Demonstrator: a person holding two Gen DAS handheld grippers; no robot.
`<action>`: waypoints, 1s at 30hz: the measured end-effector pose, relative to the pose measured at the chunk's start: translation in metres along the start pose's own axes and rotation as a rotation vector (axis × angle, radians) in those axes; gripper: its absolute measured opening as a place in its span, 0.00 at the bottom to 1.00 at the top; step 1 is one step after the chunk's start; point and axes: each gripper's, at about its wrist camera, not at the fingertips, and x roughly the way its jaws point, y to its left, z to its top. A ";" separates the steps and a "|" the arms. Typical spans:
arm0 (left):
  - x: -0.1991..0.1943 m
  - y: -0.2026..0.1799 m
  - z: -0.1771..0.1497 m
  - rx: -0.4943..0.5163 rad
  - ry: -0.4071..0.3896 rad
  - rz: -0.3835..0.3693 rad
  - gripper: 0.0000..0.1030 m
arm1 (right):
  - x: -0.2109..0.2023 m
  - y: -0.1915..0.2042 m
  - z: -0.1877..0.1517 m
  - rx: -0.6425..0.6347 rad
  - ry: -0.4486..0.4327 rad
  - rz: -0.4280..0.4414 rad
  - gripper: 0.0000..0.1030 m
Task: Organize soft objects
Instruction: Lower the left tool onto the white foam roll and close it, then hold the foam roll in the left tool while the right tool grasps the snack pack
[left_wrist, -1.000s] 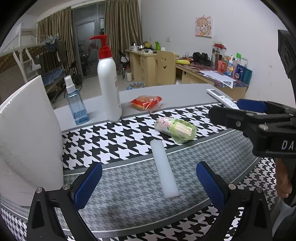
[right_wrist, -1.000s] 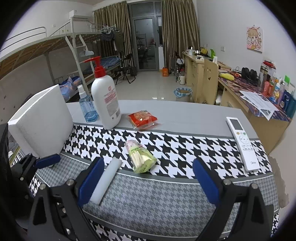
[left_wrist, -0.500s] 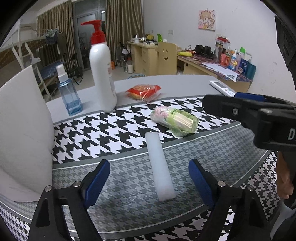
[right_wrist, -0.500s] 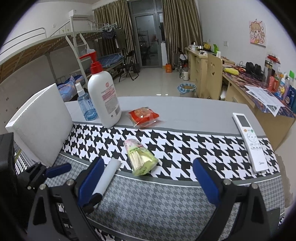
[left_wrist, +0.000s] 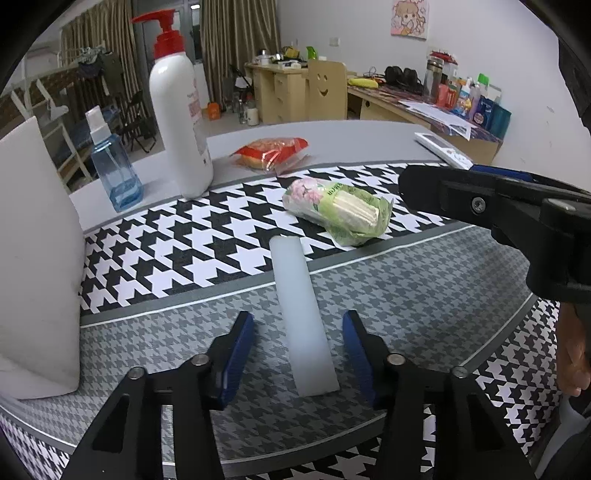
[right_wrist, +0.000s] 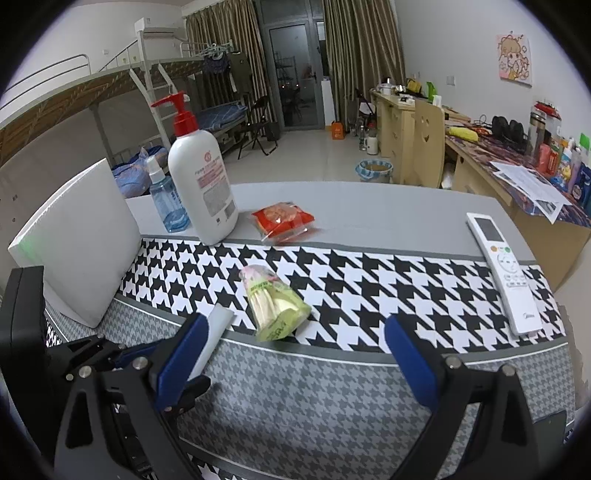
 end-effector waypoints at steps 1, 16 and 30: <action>0.001 0.000 0.000 0.001 0.006 -0.002 0.48 | 0.000 0.000 0.000 -0.001 0.001 0.002 0.95; 0.002 -0.002 0.001 0.037 -0.001 -0.012 0.17 | 0.008 0.005 -0.002 -0.021 0.020 0.005 0.95; -0.021 0.025 0.000 0.034 -0.048 0.015 0.17 | 0.016 0.027 0.003 -0.093 0.058 -0.009 0.95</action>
